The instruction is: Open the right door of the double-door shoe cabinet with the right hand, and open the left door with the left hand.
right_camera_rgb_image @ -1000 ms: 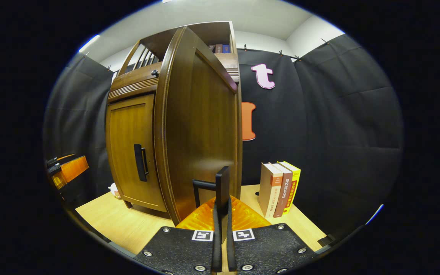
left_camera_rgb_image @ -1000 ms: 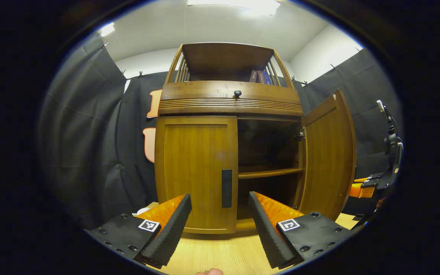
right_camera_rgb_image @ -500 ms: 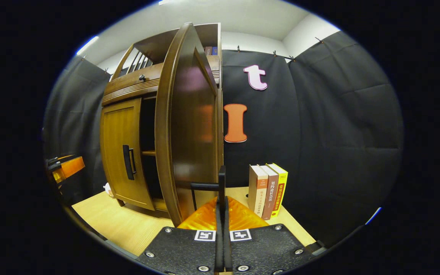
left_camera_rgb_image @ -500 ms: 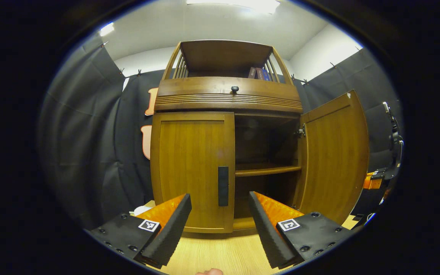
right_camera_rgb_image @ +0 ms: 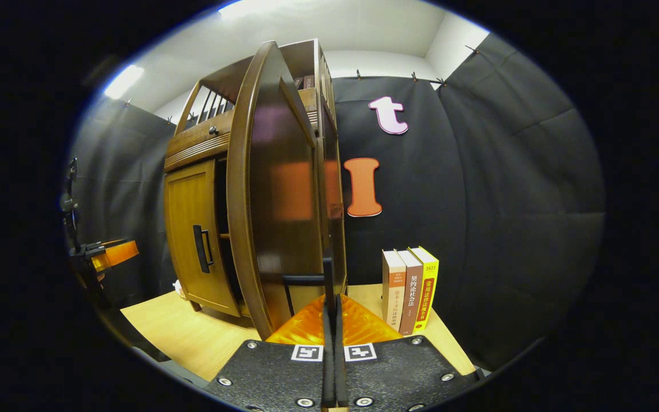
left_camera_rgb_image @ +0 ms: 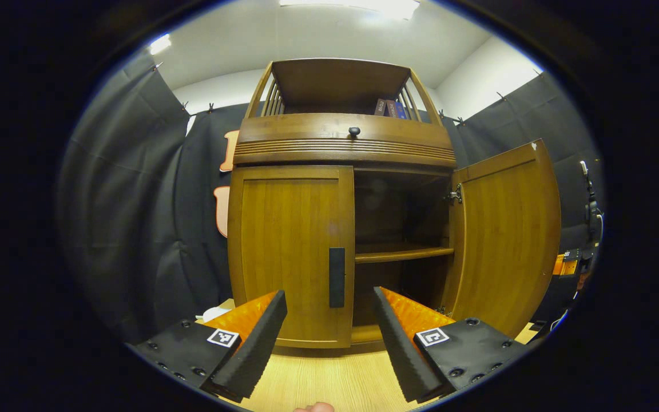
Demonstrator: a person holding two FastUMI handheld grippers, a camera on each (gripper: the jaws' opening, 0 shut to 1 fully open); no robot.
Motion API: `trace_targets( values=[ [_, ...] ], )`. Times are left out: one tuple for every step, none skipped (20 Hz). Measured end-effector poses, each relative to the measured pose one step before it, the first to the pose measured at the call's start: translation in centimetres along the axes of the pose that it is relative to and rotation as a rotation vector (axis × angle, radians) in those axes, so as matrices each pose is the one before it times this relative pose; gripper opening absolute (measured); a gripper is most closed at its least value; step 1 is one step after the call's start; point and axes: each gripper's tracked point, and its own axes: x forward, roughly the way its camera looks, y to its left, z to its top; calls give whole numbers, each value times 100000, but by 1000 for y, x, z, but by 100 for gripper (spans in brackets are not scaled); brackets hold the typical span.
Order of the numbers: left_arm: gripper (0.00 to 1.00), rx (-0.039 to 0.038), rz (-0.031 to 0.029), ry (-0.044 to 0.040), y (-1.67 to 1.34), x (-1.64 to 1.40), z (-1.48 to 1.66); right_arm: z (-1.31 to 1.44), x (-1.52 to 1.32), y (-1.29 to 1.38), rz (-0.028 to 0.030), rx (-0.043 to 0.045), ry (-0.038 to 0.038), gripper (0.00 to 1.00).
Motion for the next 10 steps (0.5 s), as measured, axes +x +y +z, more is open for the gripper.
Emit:
trace_targets(
  values=[
    [94, 111, 118, -53, -77, 69, 20, 0, 23, -274, 1718, -47, 233, 5],
    [94, -153, -24, -105, -89, -1, 32, -62, 147, -199, 1582, -136, 245, 5],
    [94, -260, -137, -86, -134, -102, 12, 67, 107, -105, 1440, -427, 78, 5],
    [94, -264, -213, -196, -125, -139, -38, -72, 121, -74, 963, -863, 132, 5],
    [94, -155, -101, -213, -94, -34, 131, 52, 18, 29, 932, -842, -20, 5],
    [94, -170, 11, -96, -111, -11, 45, -24, -203, 8, -260, -384, -74, 0],
    [94, -240, -14, -50, -118, -56, 10, -25, 144, 80, -404, -8, 68, 0],
    [94, -326, -55, -36, -214, -117, 4, -64, -4, 136, -587, 322, -262, 1],
    [94, -446, -130, -156, -137, -24, 19, 55, -99, 124, -756, 651, -175, 1],
    [94, -351, -66, -244, -149, -126, -106, 88, -101, 67, -980, 744, -505, 1]
  ],
)
